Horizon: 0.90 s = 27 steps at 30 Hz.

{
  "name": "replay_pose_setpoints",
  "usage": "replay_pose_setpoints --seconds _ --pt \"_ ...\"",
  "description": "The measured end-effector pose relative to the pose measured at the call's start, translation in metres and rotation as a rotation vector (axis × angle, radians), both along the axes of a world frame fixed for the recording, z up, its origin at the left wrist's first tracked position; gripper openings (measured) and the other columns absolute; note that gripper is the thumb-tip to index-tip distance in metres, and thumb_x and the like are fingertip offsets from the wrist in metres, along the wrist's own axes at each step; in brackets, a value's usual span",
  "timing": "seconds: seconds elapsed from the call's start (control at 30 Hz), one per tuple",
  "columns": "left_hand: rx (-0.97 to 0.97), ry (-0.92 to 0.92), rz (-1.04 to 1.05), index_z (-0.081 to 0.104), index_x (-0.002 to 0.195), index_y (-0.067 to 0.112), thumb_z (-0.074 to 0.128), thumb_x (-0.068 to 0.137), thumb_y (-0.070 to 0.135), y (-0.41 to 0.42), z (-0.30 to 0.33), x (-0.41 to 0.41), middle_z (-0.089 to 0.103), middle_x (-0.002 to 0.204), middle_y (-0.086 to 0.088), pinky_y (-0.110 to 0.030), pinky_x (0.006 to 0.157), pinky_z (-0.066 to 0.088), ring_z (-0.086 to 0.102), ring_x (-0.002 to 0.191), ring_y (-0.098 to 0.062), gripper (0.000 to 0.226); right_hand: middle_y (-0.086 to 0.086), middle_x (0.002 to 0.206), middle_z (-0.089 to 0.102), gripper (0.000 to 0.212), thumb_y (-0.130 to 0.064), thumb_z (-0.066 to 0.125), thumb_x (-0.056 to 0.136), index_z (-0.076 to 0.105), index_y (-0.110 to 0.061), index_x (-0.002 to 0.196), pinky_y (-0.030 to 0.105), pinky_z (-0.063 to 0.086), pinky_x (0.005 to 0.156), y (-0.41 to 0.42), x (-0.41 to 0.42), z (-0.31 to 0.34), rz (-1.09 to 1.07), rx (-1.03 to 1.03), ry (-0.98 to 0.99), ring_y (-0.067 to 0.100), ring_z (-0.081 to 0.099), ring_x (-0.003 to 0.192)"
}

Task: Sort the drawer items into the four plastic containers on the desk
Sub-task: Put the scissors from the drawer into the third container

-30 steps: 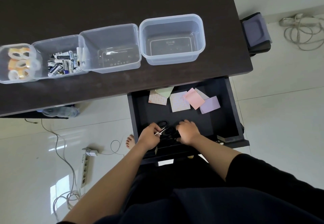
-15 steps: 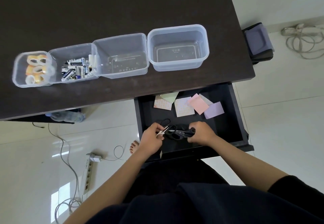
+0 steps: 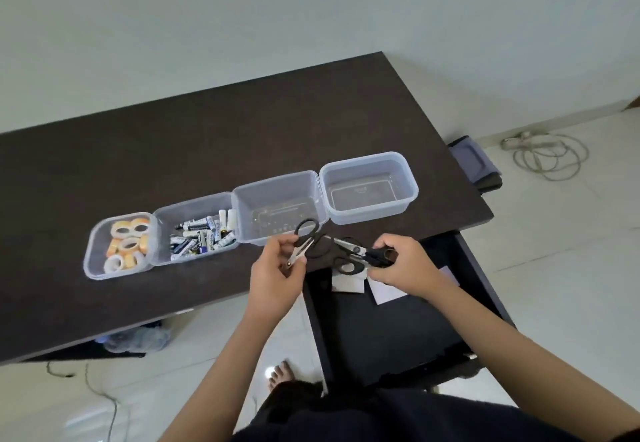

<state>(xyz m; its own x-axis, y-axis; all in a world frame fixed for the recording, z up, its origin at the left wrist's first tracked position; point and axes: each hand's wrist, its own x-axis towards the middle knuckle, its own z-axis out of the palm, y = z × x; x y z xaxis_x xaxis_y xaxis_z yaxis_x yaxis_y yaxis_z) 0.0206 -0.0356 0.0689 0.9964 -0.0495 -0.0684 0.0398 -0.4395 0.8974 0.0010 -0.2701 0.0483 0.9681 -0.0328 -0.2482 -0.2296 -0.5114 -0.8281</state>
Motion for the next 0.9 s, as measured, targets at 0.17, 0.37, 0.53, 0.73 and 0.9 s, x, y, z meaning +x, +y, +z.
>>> replay_pose_setpoints --seconds 0.17,0.37,0.53,0.73,0.9 --pt "0.214 -0.061 -0.047 0.050 0.122 0.021 0.059 0.088 0.012 0.049 0.025 0.060 0.056 0.095 0.005 -0.021 0.069 0.039 0.054 0.071 -0.006 0.037 0.001 0.061 0.058 0.016 -0.017 0.073 0.065 0.059 -0.017 0.072 0.026 0.042 0.055 0.049 0.027 0.026 -0.098 -0.074 -0.043 0.014 0.050 0.054" --pt "0.376 -0.004 -0.264 0.049 0.131 0.015 0.052 0.088 0.008 0.054 0.022 0.119 0.054 0.098 0.002 -0.023 0.074 0.037 0.049 0.084 -0.014 0.044 -0.009 0.058 0.055 0.019 -0.017 0.074 0.062 0.060 -0.024 0.074 0.023 0.042 0.056 0.083 0.037 0.035 -0.241 -0.175 -0.055 0.007 0.048 0.054" --pt "0.458 0.076 -0.473 0.049 0.132 0.012 0.047 0.089 0.006 0.038 0.007 0.136 0.062 0.121 -0.011 -0.032 0.094 0.043 0.055 0.113 -0.029 0.044 -0.011 0.060 0.055 0.019 -0.016 0.073 0.063 0.060 -0.024 0.076 0.021 0.040 0.057 0.098 0.041 0.039 -0.339 -0.208 -0.042 0.005 0.050 0.057" --pt "0.544 -0.033 -0.586 0.041 0.140 0.010 0.052 0.092 0.020 0.052 -0.002 0.143 0.045 0.144 -0.010 -0.030 0.111 0.025 0.037 0.136 -0.024 0.050 -0.007 0.059 0.054 0.016 -0.018 0.071 0.065 0.060 -0.021 0.074 0.026 0.039 0.056 0.108 0.054 0.045 -0.337 -0.255 -0.047 0.013 0.047 0.056" --pt "0.644 -0.119 -0.470 0.022 0.149 0.018 0.064 0.074 0.062 0.091 -0.003 0.144 0.014 0.159 -0.007 -0.047 0.118 0.003 0.011 0.147 -0.023 0.096 -0.006 0.063 0.056 0.016 -0.021 0.074 0.066 0.061 -0.018 0.074 0.026 0.039 0.055 0.116 0.086 0.051 -0.252 -0.306 -0.079 0.013 0.050 0.061"
